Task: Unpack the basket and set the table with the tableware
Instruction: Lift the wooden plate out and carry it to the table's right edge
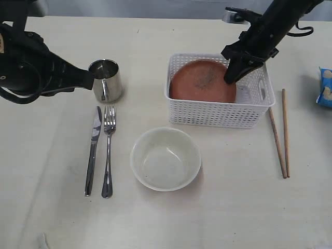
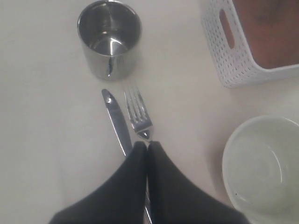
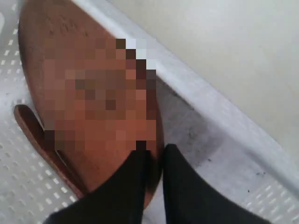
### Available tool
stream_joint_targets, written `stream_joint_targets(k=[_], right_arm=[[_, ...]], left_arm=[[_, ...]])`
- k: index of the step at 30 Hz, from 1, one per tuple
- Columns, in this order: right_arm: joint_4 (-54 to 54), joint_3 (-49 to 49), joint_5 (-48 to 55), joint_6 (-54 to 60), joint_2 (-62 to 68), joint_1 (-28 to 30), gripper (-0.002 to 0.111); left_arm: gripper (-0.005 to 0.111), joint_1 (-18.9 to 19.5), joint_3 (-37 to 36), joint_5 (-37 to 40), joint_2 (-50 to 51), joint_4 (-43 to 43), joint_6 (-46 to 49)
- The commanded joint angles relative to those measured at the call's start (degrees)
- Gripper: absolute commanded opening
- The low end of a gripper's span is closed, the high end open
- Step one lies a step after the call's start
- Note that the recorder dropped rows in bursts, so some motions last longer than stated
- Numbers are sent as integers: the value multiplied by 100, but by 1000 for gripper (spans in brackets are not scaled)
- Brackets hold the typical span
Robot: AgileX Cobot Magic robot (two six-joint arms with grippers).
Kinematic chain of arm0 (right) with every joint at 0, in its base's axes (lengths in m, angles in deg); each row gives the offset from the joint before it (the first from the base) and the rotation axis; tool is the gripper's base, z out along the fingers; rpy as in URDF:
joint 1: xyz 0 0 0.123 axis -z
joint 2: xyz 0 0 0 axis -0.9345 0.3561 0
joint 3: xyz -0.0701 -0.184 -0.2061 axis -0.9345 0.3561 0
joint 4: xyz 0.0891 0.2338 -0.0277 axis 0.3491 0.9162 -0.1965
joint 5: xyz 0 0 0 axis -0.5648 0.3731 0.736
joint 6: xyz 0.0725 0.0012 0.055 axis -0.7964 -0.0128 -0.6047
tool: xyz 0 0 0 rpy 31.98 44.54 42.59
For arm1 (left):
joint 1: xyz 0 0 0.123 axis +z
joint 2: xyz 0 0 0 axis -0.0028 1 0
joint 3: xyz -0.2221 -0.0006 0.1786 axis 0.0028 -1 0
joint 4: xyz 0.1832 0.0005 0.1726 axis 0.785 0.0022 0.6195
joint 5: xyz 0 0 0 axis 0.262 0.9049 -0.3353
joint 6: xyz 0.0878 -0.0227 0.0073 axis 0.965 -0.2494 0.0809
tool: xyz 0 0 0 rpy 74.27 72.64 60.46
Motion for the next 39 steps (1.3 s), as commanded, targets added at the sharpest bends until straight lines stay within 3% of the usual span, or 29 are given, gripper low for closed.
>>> stream_joint_targets(k=[1,17,23,30,39], right_arm=[[-164,-33,-469,-49,-461,45,0],[-431,-33,-444,-803,-1538,500,0],[-483,67,-466,-1545,-2078,1448,0],[-727,1199,-915,-2393,-2494,2545,0],[-754,2168,-1184,-3036,-2657,3177,0]], left_arm=[[0,1,4,-10,-10,-16,4],[0,1,4,-2,-10,-16,4],[0,1,4,12,-10,-16,4],[0,1,4,13,-10,-119,35],[0,1,4,46,-10,-146,46]])
